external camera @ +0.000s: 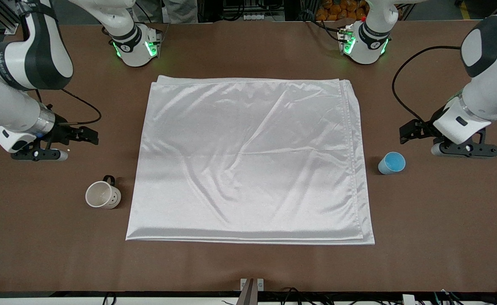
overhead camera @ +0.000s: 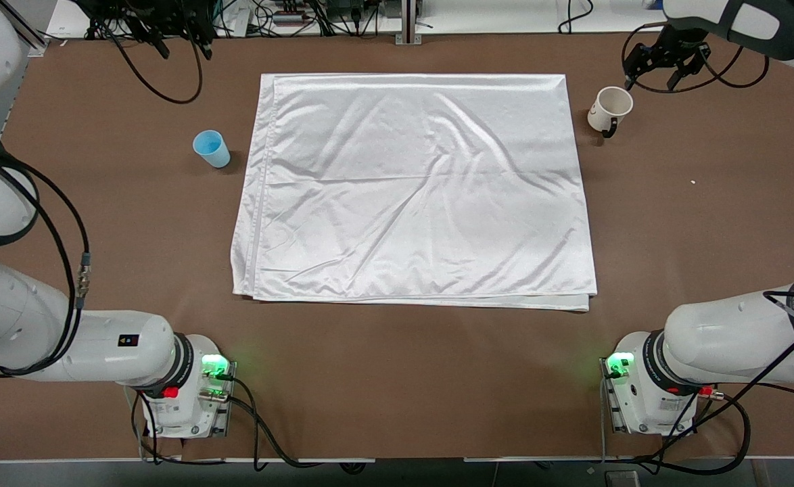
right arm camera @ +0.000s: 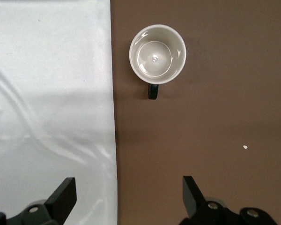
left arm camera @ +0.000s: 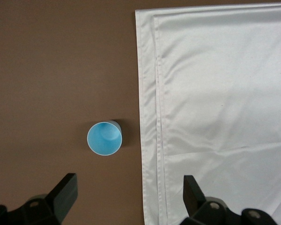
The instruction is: Place blue cup into white mug on cloth
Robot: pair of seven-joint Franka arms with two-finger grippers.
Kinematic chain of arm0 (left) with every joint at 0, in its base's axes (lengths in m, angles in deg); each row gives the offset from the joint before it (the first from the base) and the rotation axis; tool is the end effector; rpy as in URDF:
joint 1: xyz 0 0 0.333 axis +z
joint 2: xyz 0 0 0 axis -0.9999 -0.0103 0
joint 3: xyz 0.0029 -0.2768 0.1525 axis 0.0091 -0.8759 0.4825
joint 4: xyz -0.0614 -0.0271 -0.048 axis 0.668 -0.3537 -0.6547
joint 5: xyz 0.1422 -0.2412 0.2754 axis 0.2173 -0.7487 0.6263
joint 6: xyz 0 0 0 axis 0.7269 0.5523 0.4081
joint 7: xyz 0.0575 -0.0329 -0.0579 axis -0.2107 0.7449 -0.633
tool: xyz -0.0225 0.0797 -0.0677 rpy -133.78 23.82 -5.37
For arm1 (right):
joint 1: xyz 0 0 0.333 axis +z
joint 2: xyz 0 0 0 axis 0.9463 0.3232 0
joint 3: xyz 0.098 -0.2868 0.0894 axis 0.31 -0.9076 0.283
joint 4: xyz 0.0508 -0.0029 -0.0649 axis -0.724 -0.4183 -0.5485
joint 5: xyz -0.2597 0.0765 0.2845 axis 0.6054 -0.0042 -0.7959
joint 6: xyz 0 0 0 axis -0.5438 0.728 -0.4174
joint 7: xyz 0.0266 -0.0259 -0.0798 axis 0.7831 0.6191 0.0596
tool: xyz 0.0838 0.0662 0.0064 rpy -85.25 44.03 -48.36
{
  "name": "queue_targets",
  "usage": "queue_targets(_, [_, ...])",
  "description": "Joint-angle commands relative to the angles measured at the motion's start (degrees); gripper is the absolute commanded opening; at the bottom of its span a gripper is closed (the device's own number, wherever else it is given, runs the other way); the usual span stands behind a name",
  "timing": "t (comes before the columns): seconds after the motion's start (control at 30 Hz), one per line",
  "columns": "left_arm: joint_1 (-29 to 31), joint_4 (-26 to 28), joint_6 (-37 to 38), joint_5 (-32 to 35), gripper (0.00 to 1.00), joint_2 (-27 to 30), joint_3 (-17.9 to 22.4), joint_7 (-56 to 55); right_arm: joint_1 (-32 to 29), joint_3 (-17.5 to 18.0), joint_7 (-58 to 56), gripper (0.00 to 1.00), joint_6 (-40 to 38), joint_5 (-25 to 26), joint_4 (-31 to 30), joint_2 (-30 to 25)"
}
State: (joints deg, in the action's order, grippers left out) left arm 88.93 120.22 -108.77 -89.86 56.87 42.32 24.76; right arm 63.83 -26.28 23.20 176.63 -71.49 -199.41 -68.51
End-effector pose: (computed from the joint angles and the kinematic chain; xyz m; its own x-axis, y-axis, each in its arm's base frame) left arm 0.5826 -0.0667 0.4954 0.9972 -0.0721 0.0191 -0.0726 -0.9970 0.0282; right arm 0.5694 0.0113 0.4304 0.9966 -0.0130 -0.0810 -0.0140 -0.9998 -0.0109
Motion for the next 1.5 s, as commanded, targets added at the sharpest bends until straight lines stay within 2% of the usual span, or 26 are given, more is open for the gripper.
queue_targets(0.0, [0.12, 10.92, -9.46, 1.26, 1.0, 3.05, -0.37, -0.39, -0.25, 0.01, 1.29, 1.0, 5.16, 0.21, -0.97, 3.65])
queue_targets(0.37, [1.0, 22.71, -26.78, 1.62, 0.98, 0.59, -0.28, 0.75, -0.86, -0.16, 1.21, 1.0, 12.64, 0.39, -1.06, 10.33])
queue_targets(0.83, [1.88, 22.98, -31.62, 2.93, 0.97, -7.67, 0.33, 1.89, -2.53, -0.16, 1.21, 1.0, 19.49, 0.39, -1.06, 16.22])
queue_targets(1.13, [2.32, 22.89, -33.81, 3.99, 0.96, -11.1, 0.33, 1.89, -2.71, -0.25, 1.12, 1.0, 23.19, 0.47, -1.06, 19.56])
queue_targets(1.33, [2.41, 22.98, -35.58, 4.08, 0.96, -13.12, 1.12, 1.89, -3.5, -0.25, 0.86, 0.94, 24.16, 0.65, -0.97, 20.53])
queue_targets(1.47, [2.41, 22.8, -35.75, 4.08, 0.96, -14.0, 1.12, 1.81, -3.85, -0.25, 0.5, 0.82, 25.03, 0.65, -0.97, 21.23])
